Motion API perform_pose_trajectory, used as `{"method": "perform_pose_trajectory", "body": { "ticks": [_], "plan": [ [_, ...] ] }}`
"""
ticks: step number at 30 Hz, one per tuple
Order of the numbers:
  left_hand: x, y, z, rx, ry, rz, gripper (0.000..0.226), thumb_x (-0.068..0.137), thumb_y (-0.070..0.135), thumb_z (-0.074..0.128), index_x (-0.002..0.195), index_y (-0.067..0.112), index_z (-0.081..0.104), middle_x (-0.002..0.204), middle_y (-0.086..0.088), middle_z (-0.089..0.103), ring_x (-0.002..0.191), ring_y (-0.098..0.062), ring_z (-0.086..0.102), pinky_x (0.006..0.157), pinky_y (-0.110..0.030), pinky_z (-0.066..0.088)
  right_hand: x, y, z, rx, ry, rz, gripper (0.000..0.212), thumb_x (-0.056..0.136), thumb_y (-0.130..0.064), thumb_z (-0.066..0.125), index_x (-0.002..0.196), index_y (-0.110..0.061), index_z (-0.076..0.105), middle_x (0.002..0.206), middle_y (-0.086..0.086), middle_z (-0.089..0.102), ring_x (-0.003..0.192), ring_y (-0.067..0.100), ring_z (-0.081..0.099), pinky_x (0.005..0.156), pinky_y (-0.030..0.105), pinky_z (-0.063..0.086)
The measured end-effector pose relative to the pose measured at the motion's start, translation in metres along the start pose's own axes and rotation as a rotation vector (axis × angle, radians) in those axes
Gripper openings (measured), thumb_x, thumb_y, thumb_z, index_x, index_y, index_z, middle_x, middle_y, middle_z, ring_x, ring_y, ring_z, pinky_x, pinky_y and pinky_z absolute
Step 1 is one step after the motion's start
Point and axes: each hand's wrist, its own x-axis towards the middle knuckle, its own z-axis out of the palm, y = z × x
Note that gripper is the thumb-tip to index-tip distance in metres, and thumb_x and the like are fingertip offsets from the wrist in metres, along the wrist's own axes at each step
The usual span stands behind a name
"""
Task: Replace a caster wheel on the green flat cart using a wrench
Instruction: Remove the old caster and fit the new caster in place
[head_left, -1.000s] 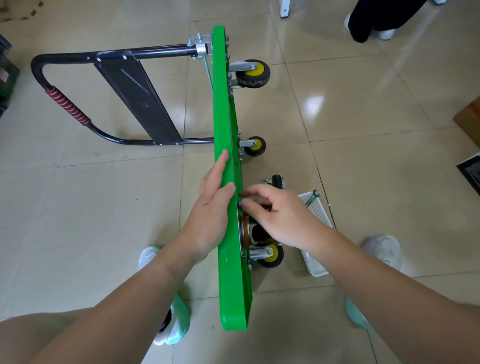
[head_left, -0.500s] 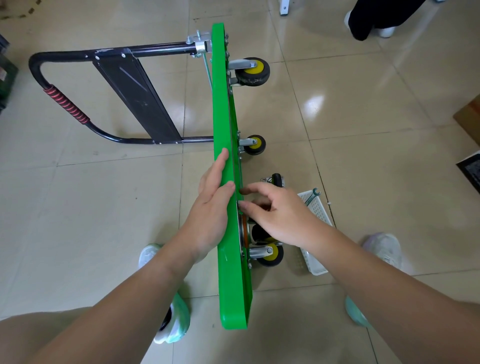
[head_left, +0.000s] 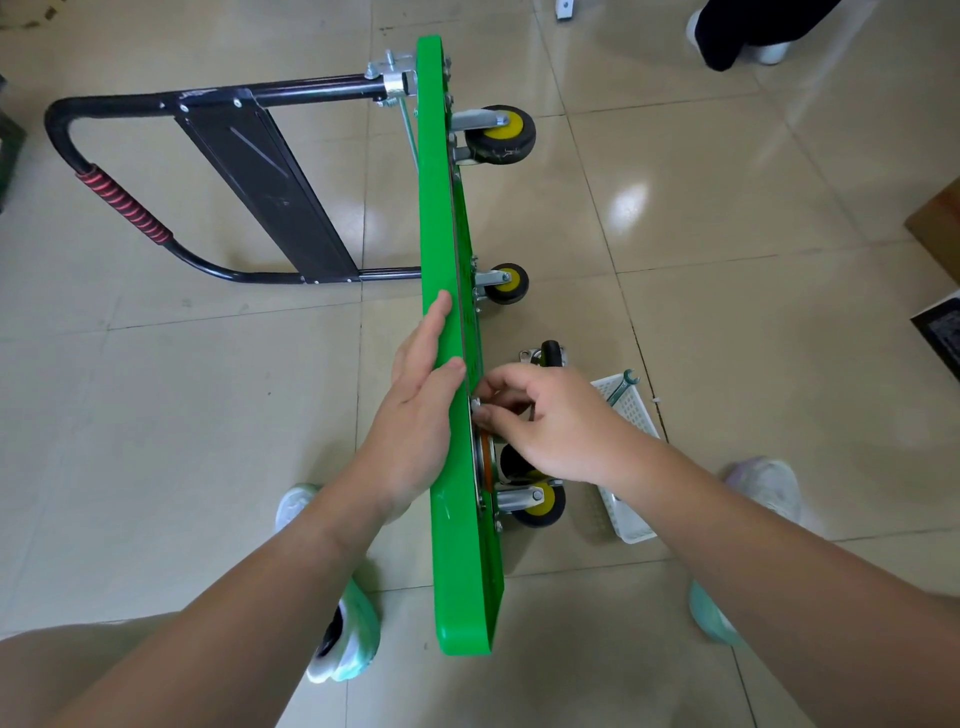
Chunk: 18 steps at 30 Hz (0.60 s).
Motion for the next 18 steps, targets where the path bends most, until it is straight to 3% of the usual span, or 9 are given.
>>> {"method": "perform_pose_trajectory", "body": {
  "ticks": [5, 11, 15, 18],
  "plan": [
    [0.001, 0.000, 0.001, 0.008, 0.011, -0.002, 0.069, 0.090, 0.041, 0.037, 0.156, 0.058, 0.026, 0.162, 0.023, 0.031, 0.146, 0.008, 0.031, 0.128, -0.036, 0.021, 0.001, -0.002, 0.001, 0.008, 0.016, 0.006, 0.006, 0.093, -0.028, 0.069, 0.098, -0.025, 0.067, 0.088, -0.007, 0.075, 0.060, -0.004, 0.061, 0.062, 0.022, 0.046],
    [0.004, -0.002, -0.001, 0.063, 0.005, 0.002, 0.068, 0.088, 0.042, 0.038, 0.153, 0.063, 0.026, 0.162, 0.026, 0.030, 0.148, 0.007, 0.028, 0.129, -0.038, 0.019, 0.001, 0.007, -0.005, 0.149, 0.055, 0.039, 0.005, 0.091, -0.030, 0.071, 0.096, -0.031, 0.070, 0.087, -0.010, 0.075, 0.080, 0.002, 0.069, 0.079, 0.027, 0.056],
    [0.004, 0.002, -0.001, 0.101, -0.006, -0.002, 0.061, 0.087, 0.043, 0.040, 0.135, 0.079, 0.029, 0.160, 0.032, 0.028, 0.149, 0.006, 0.027, 0.129, -0.038, 0.019, 0.004, 0.058, -0.015, 0.437, 0.226, 0.261, 0.015, 0.099, -0.023, 0.060, 0.094, -0.031, 0.071, 0.086, -0.004, 0.077, 0.078, 0.016, 0.073, 0.084, 0.033, 0.057],
    [0.005, 0.003, -0.002, 0.095, -0.010, -0.018, 0.061, 0.086, 0.045, 0.044, 0.131, 0.084, 0.032, 0.160, 0.032, 0.031, 0.149, -0.002, 0.032, 0.127, -0.043, 0.023, 0.007, 0.119, -0.012, 0.438, 0.323, 0.486, 0.018, 0.099, -0.022, 0.058, 0.088, -0.022, 0.072, 0.078, -0.001, 0.076, 0.069, 0.016, 0.069, 0.071, 0.032, 0.052]
  ]
}}
